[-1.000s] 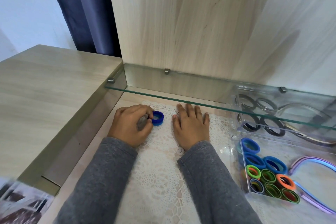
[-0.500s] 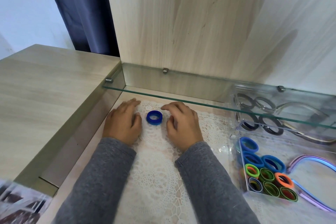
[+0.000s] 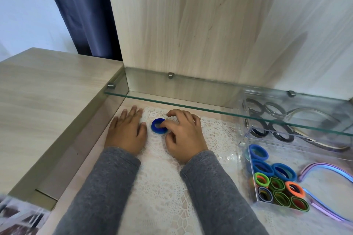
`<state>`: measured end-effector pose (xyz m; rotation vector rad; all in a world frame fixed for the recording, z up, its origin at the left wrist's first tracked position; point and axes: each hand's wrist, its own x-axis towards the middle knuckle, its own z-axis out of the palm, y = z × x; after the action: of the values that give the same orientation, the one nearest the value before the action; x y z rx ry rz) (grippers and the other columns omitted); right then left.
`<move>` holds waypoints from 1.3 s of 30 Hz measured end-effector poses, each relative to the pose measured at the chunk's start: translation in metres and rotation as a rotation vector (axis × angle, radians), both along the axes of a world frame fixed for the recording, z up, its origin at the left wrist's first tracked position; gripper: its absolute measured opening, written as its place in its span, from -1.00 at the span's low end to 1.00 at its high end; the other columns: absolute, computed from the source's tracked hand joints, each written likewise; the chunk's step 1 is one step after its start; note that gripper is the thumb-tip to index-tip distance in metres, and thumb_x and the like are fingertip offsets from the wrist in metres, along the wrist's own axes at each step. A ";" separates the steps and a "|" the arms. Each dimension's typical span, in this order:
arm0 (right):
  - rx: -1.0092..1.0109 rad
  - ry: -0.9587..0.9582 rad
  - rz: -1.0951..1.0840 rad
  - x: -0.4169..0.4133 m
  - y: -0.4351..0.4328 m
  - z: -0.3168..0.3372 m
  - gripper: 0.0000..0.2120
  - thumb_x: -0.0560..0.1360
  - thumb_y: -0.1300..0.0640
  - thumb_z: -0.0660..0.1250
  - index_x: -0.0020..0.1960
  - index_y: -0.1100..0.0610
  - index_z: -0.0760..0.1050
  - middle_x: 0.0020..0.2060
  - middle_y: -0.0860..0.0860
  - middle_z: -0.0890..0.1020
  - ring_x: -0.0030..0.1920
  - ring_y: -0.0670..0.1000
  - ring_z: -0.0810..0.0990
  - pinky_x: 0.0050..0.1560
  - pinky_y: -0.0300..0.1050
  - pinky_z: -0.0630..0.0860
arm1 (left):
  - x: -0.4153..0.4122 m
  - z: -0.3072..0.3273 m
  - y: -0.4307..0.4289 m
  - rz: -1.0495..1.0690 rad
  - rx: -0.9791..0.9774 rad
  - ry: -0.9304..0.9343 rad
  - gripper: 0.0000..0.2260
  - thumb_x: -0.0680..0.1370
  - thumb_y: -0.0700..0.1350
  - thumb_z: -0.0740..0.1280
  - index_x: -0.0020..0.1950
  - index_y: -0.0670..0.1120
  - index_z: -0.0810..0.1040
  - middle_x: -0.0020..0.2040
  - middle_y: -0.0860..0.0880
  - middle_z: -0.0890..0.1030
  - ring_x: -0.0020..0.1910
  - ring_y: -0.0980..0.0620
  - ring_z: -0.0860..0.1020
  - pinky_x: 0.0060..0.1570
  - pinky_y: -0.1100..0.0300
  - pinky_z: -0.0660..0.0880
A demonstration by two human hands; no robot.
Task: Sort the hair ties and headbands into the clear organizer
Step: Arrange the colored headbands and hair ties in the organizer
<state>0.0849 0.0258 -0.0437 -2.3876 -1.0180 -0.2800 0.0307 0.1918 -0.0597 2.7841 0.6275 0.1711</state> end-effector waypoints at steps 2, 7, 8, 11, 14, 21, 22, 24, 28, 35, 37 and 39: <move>-0.028 -0.009 -0.002 0.000 0.000 0.000 -0.70 0.36 0.14 0.24 0.05 -0.02 0.58 0.15 -0.05 0.50 0.18 0.02 0.42 0.25 0.07 0.21 | 0.000 0.000 0.000 0.001 0.005 0.000 -0.52 0.65 0.03 -0.02 0.57 0.07 0.00 0.58 0.08 -0.04 0.55 0.04 -0.04 0.49 0.07 -0.09; -0.103 -0.010 -0.007 -0.001 -0.001 0.001 -0.73 0.38 0.12 0.27 0.06 0.00 0.55 0.18 -0.05 0.46 0.23 0.00 0.36 0.29 0.08 0.15 | 0.001 0.000 -0.001 0.000 -0.001 0.005 -0.52 0.65 0.03 -0.02 0.57 0.07 0.00 0.58 0.08 -0.03 0.55 0.04 -0.03 0.49 0.07 -0.09; -0.124 -0.010 -0.006 -0.001 -0.002 0.002 -0.74 0.39 0.11 0.27 0.07 0.00 0.55 0.19 -0.05 0.45 0.25 0.00 0.34 0.31 0.08 0.14 | 0.001 0.000 0.000 -0.002 -0.002 0.005 -0.52 0.65 0.03 -0.02 0.57 0.07 0.00 0.58 0.08 -0.03 0.55 0.04 -0.03 0.49 0.07 -0.09; -0.165 -0.004 -0.002 -0.002 -0.005 0.005 -0.72 0.41 0.10 0.26 0.11 0.00 0.53 0.21 -0.05 0.42 0.28 0.01 0.29 0.33 0.09 0.12 | 0.000 0.001 0.000 -0.008 -0.015 -0.007 -0.52 0.65 0.02 0.00 0.57 0.06 0.02 0.58 0.07 -0.01 0.55 0.03 -0.02 0.50 0.06 -0.08; -0.178 0.035 -0.009 -0.007 -0.011 0.008 -0.70 0.44 0.08 0.25 0.16 -0.02 0.51 0.24 -0.05 0.39 0.30 0.00 0.27 0.33 0.08 0.10 | -0.002 0.002 0.000 -0.006 -0.024 -0.027 -0.52 0.64 0.01 0.02 0.57 0.05 0.06 0.58 0.08 0.02 0.55 0.04 0.00 0.49 0.07 -0.08; -0.299 0.076 -0.005 -0.013 -0.036 0.022 -0.71 0.51 0.04 0.24 0.22 -0.10 0.51 0.27 -0.07 0.35 0.34 0.00 0.18 0.36 0.10 0.05 | -0.004 0.003 -0.004 -0.037 0.024 -0.261 -0.60 0.58 -0.07 0.12 0.43 -0.01 0.39 0.45 -0.01 0.37 0.43 -0.02 0.32 0.40 -0.05 0.19; -0.315 0.087 -0.004 -0.013 -0.039 0.024 -0.71 0.51 0.03 0.25 0.22 -0.10 0.51 0.27 -0.06 0.35 0.34 0.01 0.18 0.36 0.09 0.05 | -0.005 0.003 -0.005 -0.063 0.065 -0.325 -0.61 0.54 -0.07 0.12 0.35 -0.03 0.47 0.37 -0.03 0.47 0.34 -0.03 0.42 0.34 -0.06 0.28; -0.338 0.105 -0.006 -0.015 -0.045 0.029 -0.73 0.51 0.03 0.28 0.20 -0.11 0.53 0.26 -0.05 0.35 0.33 0.02 0.17 0.34 0.09 0.05 | -0.007 0.006 -0.009 -0.107 0.147 -0.392 -0.60 0.47 -0.05 0.10 0.22 -0.02 0.56 0.21 0.00 0.59 0.17 -0.03 0.54 0.21 -0.03 0.37; -0.340 0.118 -0.014 -0.020 -0.052 0.035 -0.76 0.51 0.04 0.29 0.16 -0.12 0.57 0.21 -0.05 0.38 0.30 0.03 0.20 0.33 0.06 0.04 | -0.013 0.010 -0.023 -0.138 0.219 -0.391 -0.65 0.45 -0.05 0.12 0.13 0.03 0.58 0.09 0.06 0.63 0.07 0.01 0.57 0.17 0.05 0.29; -0.349 0.034 -0.035 -0.030 -0.067 0.037 -0.77 0.49 0.02 0.32 0.13 -0.09 0.60 0.17 -0.08 0.43 0.27 0.02 0.24 0.28 0.01 0.10 | -0.026 0.000 -0.049 -0.221 0.129 -0.331 -0.55 0.45 0.02 0.04 0.21 0.02 0.58 0.14 0.01 0.64 0.22 0.00 0.54 0.32 -0.03 0.28; -0.350 0.009 -0.042 -0.033 -0.070 0.038 -0.77 0.48 0.01 0.32 0.12 -0.09 0.61 0.15 -0.09 0.44 0.26 0.03 0.25 0.26 0.00 0.12 | -0.031 -0.003 -0.058 -0.284 0.082 -0.350 -0.55 0.46 0.01 0.05 0.23 -0.01 0.57 0.15 0.00 0.64 0.24 0.00 0.54 0.33 -0.05 0.30; -0.354 -0.004 -0.047 -0.035 -0.074 0.040 -0.77 0.48 0.00 0.33 0.12 -0.10 0.61 0.14 -0.09 0.44 0.25 0.03 0.26 0.25 0.00 0.12 | -0.036 -0.004 -0.069 -0.350 0.037 -0.373 -0.57 0.47 -0.01 0.08 0.25 -0.01 0.56 0.16 0.05 0.63 0.21 0.05 0.55 0.33 -0.04 0.31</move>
<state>0.0494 -0.0477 -0.0039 -2.7299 -1.0895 -0.1288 -0.0057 0.1226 -0.0640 2.7343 0.0468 0.6098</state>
